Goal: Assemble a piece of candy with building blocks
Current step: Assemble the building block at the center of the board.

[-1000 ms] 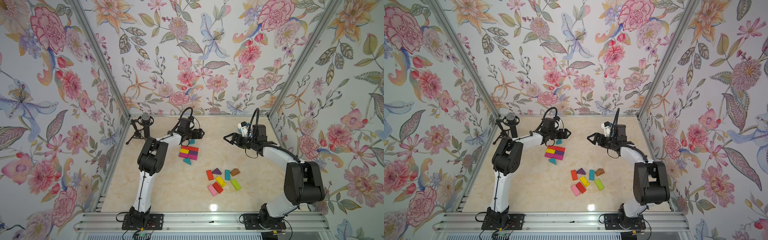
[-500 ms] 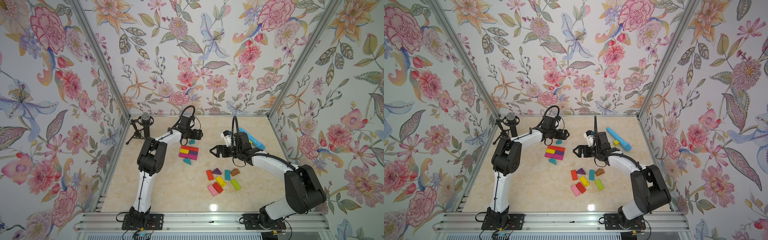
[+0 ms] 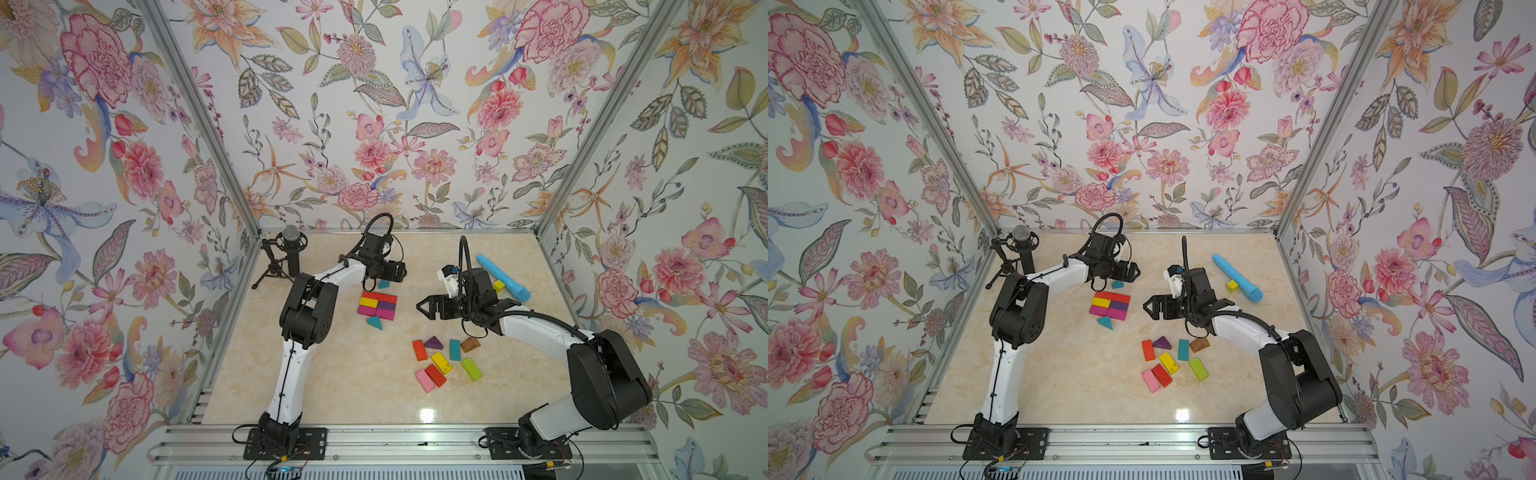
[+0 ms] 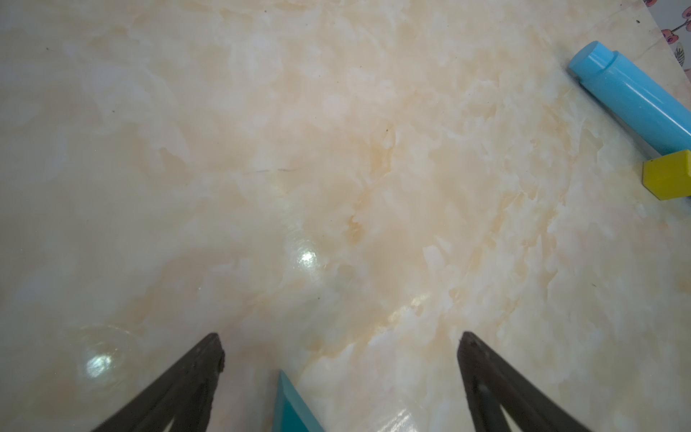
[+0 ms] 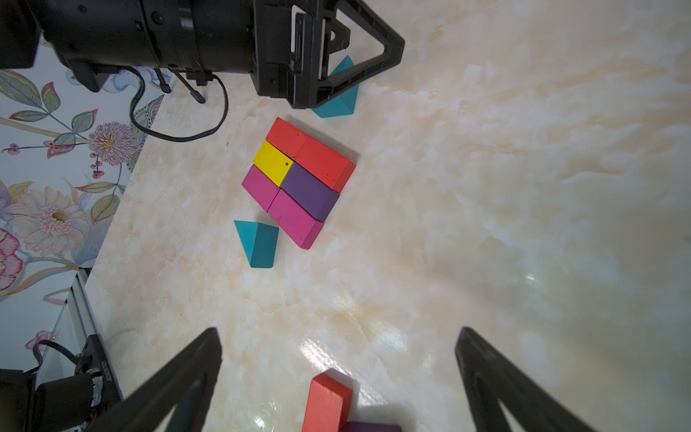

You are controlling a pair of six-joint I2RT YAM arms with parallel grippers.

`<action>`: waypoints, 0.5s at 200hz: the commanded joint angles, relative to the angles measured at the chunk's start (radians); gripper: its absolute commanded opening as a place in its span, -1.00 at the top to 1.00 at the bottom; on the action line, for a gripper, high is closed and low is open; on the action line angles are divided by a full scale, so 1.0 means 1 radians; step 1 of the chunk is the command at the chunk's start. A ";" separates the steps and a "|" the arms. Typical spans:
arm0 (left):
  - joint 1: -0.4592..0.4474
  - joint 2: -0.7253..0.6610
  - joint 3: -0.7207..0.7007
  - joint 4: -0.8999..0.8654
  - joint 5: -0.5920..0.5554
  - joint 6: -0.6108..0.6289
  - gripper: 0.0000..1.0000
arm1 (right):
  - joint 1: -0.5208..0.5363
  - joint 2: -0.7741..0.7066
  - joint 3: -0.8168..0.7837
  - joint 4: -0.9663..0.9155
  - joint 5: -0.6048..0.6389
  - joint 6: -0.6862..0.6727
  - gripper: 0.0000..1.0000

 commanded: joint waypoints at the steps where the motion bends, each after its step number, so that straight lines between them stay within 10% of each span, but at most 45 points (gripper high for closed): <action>1: -0.018 0.035 0.038 -0.023 0.007 0.027 -0.98 | -0.002 -0.036 0.007 0.026 0.014 -0.011 -0.99; 100: -0.062 0.075 0.113 -0.083 -0.002 0.058 -0.98 | -0.055 -0.040 -0.003 0.027 0.002 -0.012 -0.99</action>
